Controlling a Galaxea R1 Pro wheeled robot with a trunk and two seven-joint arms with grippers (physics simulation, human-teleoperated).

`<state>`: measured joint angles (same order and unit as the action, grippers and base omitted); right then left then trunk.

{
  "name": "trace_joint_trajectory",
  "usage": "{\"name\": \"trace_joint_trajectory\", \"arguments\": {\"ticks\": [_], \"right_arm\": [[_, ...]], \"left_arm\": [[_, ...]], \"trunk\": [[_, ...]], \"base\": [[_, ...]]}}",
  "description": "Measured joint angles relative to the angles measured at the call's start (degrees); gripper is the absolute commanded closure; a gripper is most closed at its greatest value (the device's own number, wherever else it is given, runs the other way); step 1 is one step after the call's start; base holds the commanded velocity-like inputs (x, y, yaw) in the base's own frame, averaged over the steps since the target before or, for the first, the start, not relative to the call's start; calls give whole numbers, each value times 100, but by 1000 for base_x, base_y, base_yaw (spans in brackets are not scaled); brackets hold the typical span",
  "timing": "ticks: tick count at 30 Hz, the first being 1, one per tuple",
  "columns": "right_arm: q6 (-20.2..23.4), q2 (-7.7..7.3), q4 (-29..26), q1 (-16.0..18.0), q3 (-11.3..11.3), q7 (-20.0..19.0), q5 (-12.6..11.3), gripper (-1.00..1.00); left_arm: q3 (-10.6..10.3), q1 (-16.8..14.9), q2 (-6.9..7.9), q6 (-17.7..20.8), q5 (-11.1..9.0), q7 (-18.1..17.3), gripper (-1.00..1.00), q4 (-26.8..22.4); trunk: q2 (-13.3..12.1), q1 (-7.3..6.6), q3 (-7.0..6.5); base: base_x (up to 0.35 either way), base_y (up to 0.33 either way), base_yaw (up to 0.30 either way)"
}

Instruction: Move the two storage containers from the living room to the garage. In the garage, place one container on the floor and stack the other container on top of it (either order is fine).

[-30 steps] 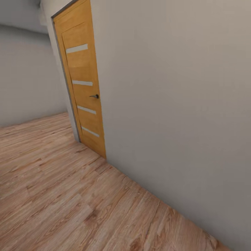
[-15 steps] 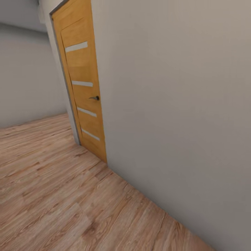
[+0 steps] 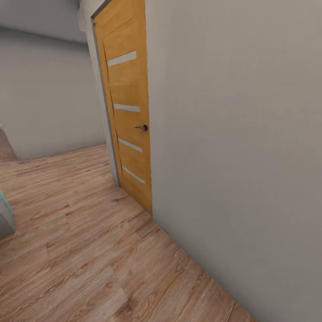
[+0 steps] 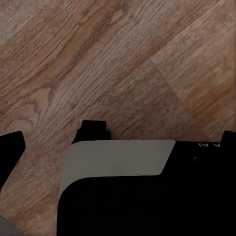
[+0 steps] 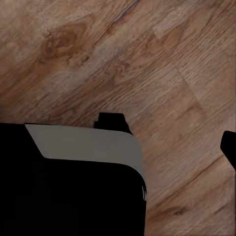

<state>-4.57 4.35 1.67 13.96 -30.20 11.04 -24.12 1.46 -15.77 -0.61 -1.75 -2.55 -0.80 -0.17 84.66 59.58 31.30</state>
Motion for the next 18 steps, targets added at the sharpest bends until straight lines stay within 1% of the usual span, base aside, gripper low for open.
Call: {"name": "trace_joint_trajectory", "arguments": {"ticks": [18], "right_arm": [[0,0,0,-4,0,3,0,-100]], "left_arm": [[0,0,0,8,0,0,-100,0]], "trunk": [[0,0,0]], "base": [[321,0,270]]}}
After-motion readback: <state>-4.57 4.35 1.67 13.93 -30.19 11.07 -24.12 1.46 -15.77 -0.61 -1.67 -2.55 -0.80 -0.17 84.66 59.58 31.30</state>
